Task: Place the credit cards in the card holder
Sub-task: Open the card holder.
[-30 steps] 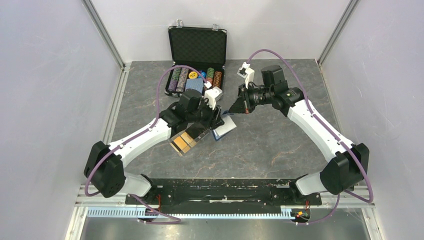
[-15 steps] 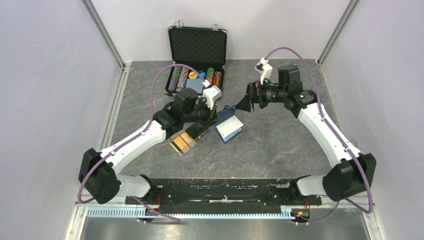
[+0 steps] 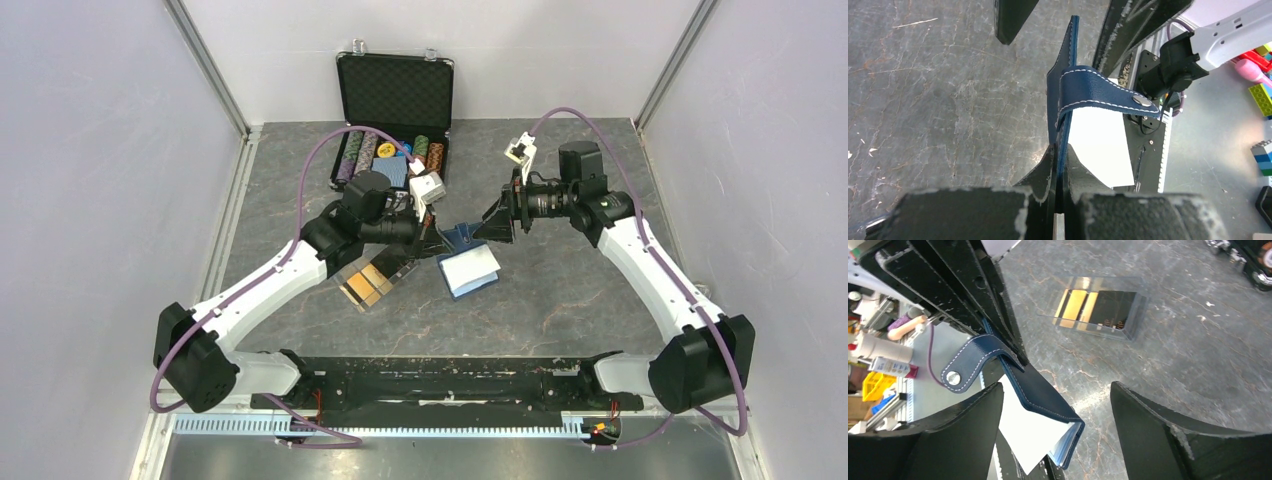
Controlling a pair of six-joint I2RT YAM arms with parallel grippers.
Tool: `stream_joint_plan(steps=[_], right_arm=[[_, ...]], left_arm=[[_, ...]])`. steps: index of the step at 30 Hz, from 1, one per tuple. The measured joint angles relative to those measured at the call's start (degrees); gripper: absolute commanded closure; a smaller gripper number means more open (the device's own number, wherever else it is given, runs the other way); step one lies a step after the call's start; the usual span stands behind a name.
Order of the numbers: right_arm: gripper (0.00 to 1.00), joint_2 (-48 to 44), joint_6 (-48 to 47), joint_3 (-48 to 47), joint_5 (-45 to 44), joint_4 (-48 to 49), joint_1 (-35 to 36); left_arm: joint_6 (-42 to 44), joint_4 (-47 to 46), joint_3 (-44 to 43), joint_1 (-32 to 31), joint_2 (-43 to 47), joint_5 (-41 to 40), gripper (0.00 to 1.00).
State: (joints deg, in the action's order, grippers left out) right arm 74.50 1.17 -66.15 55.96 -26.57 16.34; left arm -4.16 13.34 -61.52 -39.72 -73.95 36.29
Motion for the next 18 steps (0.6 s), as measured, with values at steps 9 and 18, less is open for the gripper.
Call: stream_joint_plan(steps=[9, 18], right_arm=[[1.00, 0.0, 5.2, 3.9, 6.3, 8.7, 0.5], [1.00, 0.2, 11.0, 4.3, 3.8, 13.8, 0.8]], left_arm=[[-0.8, -0.2, -0.8, 0.0, 0.0, 0.9, 0.59], [-3.3, -0.4, -0.1, 0.1, 6.8, -15.6, 0.00]])
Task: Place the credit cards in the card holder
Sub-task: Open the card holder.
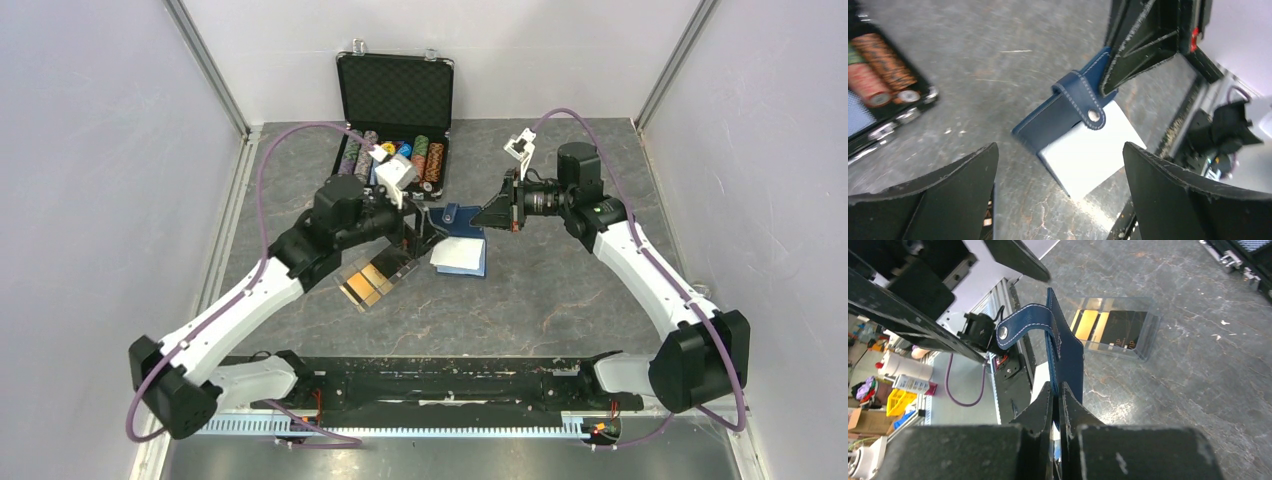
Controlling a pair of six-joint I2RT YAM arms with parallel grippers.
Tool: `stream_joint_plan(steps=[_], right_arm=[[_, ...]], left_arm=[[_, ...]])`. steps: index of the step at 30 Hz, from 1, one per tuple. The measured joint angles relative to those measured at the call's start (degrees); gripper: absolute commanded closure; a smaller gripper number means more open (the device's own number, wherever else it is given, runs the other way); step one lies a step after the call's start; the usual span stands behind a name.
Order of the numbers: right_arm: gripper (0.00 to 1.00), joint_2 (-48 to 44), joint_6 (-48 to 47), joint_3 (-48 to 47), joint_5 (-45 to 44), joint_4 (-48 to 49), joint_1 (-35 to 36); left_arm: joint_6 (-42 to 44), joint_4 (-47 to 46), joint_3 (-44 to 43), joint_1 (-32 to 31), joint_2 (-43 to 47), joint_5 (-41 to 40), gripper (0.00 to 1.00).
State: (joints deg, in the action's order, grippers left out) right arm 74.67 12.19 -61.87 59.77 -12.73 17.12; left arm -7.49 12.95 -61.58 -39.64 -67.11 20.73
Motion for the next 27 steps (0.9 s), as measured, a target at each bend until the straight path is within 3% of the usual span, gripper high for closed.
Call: stream_joint_plan(steps=[5, 9, 11, 17, 27], right_arm=[[1.00, -0.1, 4.2, 1.3, -4.7, 3.5, 0.0], [1.00, -0.3, 7.3, 2.7, -8.2, 5.6, -0.2], [1.00, -0.4, 8.5, 3.5, -9.1, 6.3, -0.5], [1.00, -0.4, 10.6, 4.6, -10.4, 7.6, -0.7], [1.00, -0.4, 11.9, 5.3, -10.8, 8.6, -0.8]], left_arm=[[-6.1, -0.2, 2.6, 0.6, 6.7, -11.8, 0.00], [-12.7, 1.8, 3.1, 3.7, 7.0, -12.4, 0.00], [-16.2, 2.3, 3.3, 6.7, 5.7, -8.7, 0.00], [-29.0, -3.6, 8.5, 14.8, -1.0, 7.7, 0.19], [-37.1, -9.3, 9.8, 15.0, -8.8, 21.8, 0.31]])
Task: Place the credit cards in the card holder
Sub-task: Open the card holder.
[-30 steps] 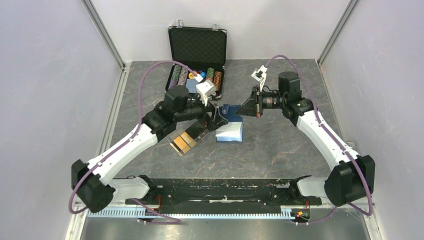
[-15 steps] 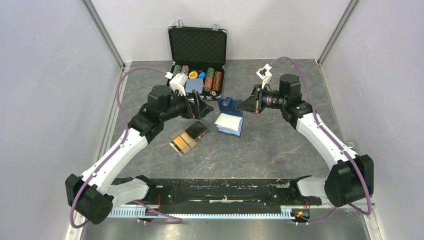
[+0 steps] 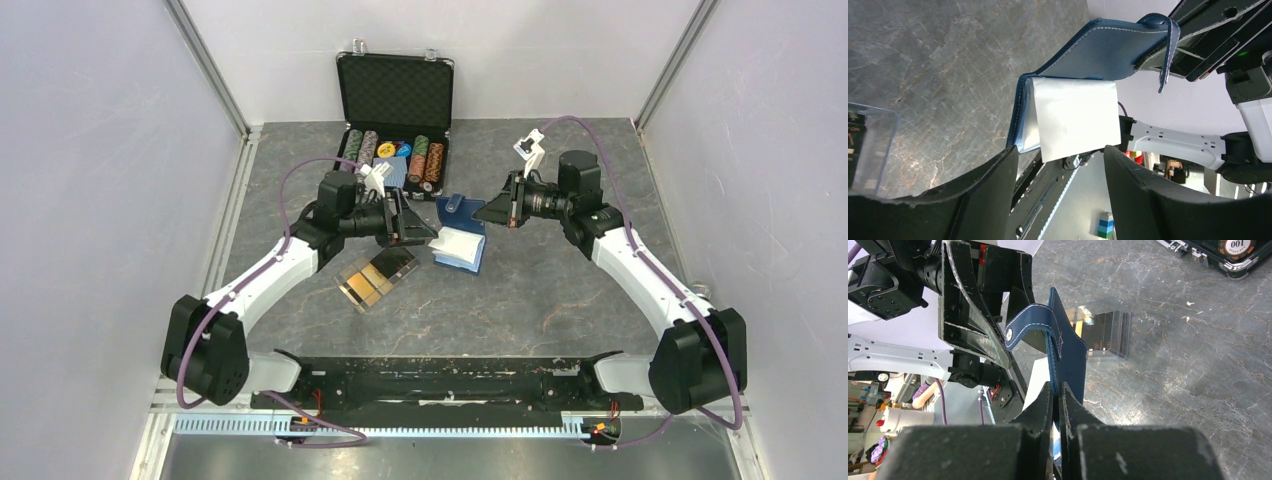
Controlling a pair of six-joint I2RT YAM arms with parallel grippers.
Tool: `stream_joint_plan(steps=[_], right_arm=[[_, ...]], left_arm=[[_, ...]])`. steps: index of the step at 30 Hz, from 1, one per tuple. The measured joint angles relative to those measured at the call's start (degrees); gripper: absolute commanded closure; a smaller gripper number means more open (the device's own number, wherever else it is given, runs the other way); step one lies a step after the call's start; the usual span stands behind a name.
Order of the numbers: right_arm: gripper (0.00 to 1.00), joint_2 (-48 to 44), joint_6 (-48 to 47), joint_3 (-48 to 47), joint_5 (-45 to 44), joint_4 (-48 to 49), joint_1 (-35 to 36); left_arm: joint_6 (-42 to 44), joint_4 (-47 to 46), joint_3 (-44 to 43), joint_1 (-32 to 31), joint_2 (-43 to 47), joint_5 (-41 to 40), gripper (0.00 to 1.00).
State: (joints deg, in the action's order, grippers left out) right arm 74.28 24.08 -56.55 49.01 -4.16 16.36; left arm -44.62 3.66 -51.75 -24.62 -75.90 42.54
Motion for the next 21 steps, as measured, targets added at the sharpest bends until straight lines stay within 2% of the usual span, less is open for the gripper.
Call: stream_joint_plan(steps=[10, 21], right_arm=[[1.00, 0.0, 0.5, 0.2, 0.0, 0.2, 0.0], [1.00, 0.0, 1.4, 2.0, 0.0, 0.3, 0.0]], left_arm=[[-1.9, -3.4, -0.1, -2.5, -2.5, 2.8, 0.34], [-10.3, -17.4, -0.1, -2.8, -2.5, 3.1, 0.32]])
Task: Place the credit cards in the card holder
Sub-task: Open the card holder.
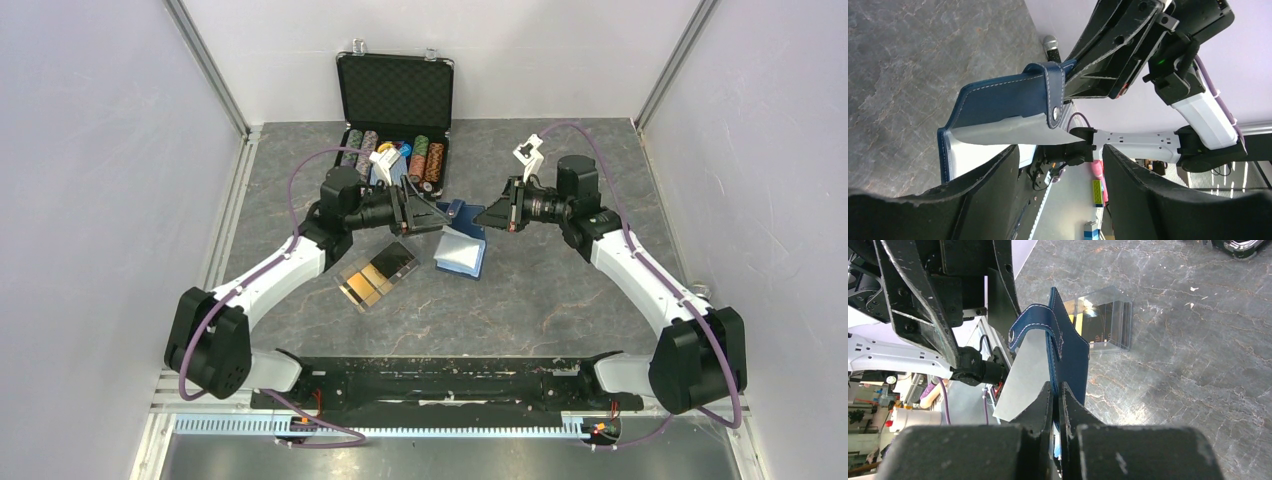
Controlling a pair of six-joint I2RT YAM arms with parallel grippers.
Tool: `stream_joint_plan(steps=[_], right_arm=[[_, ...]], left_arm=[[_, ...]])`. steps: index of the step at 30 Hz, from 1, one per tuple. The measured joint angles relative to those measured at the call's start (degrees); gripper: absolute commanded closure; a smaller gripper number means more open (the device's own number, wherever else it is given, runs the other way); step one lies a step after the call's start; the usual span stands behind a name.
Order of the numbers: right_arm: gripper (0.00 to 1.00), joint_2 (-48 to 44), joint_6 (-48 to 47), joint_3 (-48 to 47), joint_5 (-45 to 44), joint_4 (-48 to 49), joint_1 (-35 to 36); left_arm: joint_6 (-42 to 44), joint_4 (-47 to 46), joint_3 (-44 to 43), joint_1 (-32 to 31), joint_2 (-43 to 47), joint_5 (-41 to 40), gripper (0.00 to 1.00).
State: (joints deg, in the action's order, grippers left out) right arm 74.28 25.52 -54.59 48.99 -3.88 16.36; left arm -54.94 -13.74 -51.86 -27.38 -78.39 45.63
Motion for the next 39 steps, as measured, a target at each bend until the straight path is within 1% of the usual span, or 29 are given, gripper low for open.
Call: stream_joint_plan(steps=[3, 5, 12, 16, 21, 30, 35, 39], right_arm=[[1.00, 0.0, 0.3, 0.1, 0.0, 0.0, 0.0], [1.00, 0.0, 0.5, 0.1, 0.0, 0.0, 0.0], [1.00, 0.0, 0.9, 0.1, -0.5, 0.0, 0.0], [1.00, 0.0, 1.0, 0.1, -0.7, 0.0, 0.0], [1.00, 0.0, 1.1, 0.1, -0.9, 0.0, 0.0], [1.00, 0.0, 1.1, 0.1, -0.9, 0.0, 0.0], [1.00, 0.0, 1.1, 0.1, -0.9, 0.0, 0.0], [1.00, 0.0, 1.1, 0.1, -0.9, 0.0, 0.0]], left_arm=[[-0.2, -0.7, -0.1, 0.0, 0.0, -0.1, 0.31], [0.7, 1.5, -0.5, 0.0, 0.0, -0.3, 0.30], [9.4, 17.1, -4.8, 0.0, 0.0, -3.7, 0.29], [11.9, 21.9, -4.8, -0.2, -0.3, -5.1, 0.28], [12.7, 23.8, -4.8, -1.5, -2.7, -5.5, 0.28], [12.8, 23.9, -4.8, -2.8, -5.1, -5.5, 0.31], [13.0, 24.0, -4.8, -3.0, -5.2, -5.8, 0.28], [14.6, 25.2, -4.8, -3.3, -5.2, -7.6, 0.26]])
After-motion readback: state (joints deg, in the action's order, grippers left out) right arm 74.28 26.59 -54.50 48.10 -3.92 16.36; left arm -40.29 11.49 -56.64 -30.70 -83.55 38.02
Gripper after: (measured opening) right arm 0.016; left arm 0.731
